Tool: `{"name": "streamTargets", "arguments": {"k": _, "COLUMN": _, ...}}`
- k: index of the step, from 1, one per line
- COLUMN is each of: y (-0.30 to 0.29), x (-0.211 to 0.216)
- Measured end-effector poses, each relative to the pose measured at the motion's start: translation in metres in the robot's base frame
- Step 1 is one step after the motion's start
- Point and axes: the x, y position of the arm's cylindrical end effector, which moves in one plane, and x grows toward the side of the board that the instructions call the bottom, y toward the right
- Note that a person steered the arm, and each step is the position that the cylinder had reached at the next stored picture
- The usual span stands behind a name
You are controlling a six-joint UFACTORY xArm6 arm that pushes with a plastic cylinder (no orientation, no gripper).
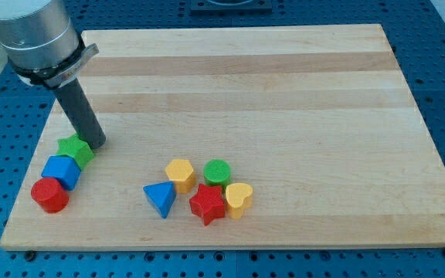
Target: Nudge the blue cube right a bit
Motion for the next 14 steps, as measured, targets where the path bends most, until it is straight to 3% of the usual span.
{"name": "streamTargets", "arguments": {"k": 3, "y": 0.001, "x": 0.001}}
{"name": "streamTargets", "arguments": {"k": 5, "y": 0.066, "x": -0.008}}
{"name": "streamTargets", "arguments": {"k": 9, "y": 0.078, "x": -0.04}}
{"name": "streamTargets", "arguments": {"k": 10, "y": 0.134, "x": -0.041}}
{"name": "streamTargets", "arguments": {"k": 11, "y": 0.246, "x": -0.008}}
{"name": "streamTargets", "arguments": {"k": 12, "y": 0.315, "x": 0.086}}
{"name": "streamTargets", "arguments": {"k": 13, "y": 0.265, "x": 0.146}}
{"name": "streamTargets", "arguments": {"k": 14, "y": 0.259, "x": 0.106}}
